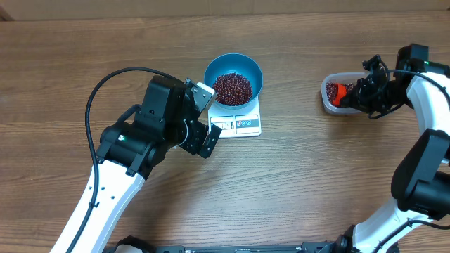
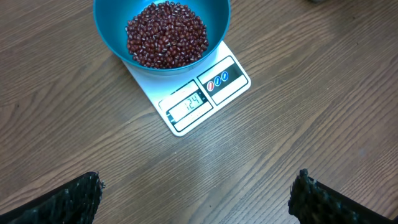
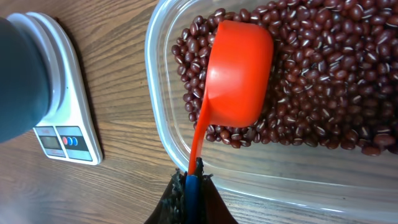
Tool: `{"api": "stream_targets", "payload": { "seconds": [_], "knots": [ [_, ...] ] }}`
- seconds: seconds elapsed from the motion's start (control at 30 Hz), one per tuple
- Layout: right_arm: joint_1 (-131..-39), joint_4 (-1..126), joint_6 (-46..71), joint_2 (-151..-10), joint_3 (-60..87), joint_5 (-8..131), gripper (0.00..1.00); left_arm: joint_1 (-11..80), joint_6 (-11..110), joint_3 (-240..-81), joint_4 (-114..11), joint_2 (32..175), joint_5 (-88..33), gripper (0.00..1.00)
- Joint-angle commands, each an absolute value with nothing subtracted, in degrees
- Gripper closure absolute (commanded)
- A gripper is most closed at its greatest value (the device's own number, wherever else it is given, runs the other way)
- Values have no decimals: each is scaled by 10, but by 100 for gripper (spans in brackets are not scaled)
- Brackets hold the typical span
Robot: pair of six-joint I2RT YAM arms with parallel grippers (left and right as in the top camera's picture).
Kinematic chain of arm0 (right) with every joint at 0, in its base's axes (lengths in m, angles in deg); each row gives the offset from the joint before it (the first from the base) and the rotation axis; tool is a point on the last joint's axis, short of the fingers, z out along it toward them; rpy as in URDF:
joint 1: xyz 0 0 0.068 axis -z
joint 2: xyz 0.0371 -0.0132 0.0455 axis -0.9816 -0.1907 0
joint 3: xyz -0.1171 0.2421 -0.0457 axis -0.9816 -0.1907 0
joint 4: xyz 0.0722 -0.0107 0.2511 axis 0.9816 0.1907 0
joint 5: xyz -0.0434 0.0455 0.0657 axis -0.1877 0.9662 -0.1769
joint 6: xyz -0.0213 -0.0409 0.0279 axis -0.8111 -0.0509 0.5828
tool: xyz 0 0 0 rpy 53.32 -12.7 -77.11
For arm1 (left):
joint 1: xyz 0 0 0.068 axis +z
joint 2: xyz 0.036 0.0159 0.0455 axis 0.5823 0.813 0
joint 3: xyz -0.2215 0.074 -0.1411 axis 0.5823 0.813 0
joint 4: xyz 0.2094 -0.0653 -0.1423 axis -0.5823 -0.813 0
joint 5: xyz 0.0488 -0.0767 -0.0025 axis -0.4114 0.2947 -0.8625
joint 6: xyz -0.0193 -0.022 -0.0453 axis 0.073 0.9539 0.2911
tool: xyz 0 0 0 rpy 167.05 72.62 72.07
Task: Scoop item into bowl and weigh 150g on scale
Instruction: 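Scoop through the beans and lift the filled scoop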
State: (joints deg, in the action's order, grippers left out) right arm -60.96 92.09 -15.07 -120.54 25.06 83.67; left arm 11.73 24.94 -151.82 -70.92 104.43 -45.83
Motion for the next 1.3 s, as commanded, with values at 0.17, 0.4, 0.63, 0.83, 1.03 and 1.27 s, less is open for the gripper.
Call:
{"api": "stream_targets", "payload": {
  "seconds": [0.17, 0.4, 0.63, 0.83, 1.03, 1.27],
  "knots": [
    [-587, 931, -172, -1217, 247, 883, 96, 120, 238, -1515, -710, 1043, -450, 0],
    [-583, 930, -172, -1217, 247, 888, 96, 120, 238, -1515, -710, 1043, -450, 1],
    [-582, 927, -184, -1217, 247, 941, 96, 120, 238, -1515, -710, 1043, -450, 0],
    [-580, 928, -182, -1217, 247, 941, 96, 120, 238, -1515, -710, 1043, -450, 0],
    [-557, 935, -180, -1217, 247, 955, 96, 120, 238, -1515, -710, 1043, -450, 0],
    [-524, 955, -201, -1217, 247, 990, 96, 120, 238, -1515, -710, 1043, -450, 0]
  ]
}}
